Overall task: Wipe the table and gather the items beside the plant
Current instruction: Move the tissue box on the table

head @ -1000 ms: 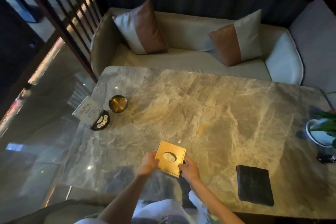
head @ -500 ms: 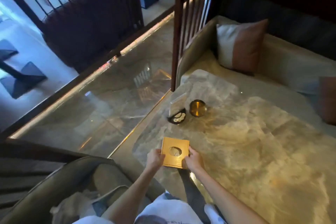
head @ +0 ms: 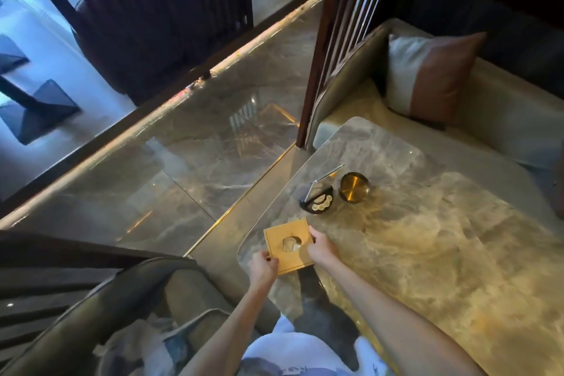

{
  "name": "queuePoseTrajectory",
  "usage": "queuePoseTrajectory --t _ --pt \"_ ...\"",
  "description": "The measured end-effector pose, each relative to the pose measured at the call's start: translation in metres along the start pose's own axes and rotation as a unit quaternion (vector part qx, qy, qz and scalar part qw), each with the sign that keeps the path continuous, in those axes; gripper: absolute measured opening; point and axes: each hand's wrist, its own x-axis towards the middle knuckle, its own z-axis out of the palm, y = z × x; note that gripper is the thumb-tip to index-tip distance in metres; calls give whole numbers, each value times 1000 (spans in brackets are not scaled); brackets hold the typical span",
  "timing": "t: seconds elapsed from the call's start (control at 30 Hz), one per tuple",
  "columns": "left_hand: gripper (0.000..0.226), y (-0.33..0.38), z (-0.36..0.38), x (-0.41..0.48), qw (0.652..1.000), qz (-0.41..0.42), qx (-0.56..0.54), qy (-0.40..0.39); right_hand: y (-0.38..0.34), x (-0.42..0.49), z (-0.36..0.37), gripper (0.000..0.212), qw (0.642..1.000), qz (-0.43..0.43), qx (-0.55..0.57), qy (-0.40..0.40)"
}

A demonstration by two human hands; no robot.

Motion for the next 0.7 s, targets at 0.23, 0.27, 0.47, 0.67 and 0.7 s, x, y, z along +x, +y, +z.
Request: queuePoseTrajectory --t 0.23,0.27,0.47,0.67,0.7 --pt "45 17 7 -14 961 168 172 138 32 -16 -28 45 995 -20 101 18" --pt "44 22 11 -18 945 214 205 141 44 -22 -36 40 991 -23 127 24" --pt "33 46 71 -47 841 396 369 12 140 -81 -77 27 967 8 248 64" --pt "36 31 165 -94 786 401 441 -166 229 -156 -101 22 933 64 324 144" --pt "38 25 180 -104 773 399 454 -191 246 -168 -103 22 927 74 332 160"
